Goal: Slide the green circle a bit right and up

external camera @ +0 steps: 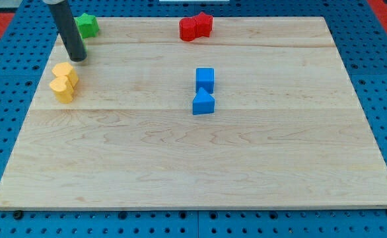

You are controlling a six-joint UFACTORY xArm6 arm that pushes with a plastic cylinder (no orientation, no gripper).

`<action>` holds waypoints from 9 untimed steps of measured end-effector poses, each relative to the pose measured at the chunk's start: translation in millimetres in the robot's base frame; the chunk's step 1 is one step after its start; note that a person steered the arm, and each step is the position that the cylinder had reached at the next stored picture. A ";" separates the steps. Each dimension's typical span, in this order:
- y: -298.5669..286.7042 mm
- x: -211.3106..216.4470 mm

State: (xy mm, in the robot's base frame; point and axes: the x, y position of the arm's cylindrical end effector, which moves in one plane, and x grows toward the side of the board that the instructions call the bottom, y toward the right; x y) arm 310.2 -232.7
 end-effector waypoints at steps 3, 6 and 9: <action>-50.7 2.9; -14.6 -5.2; -9.1 -28.8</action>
State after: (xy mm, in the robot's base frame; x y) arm 281.4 -241.9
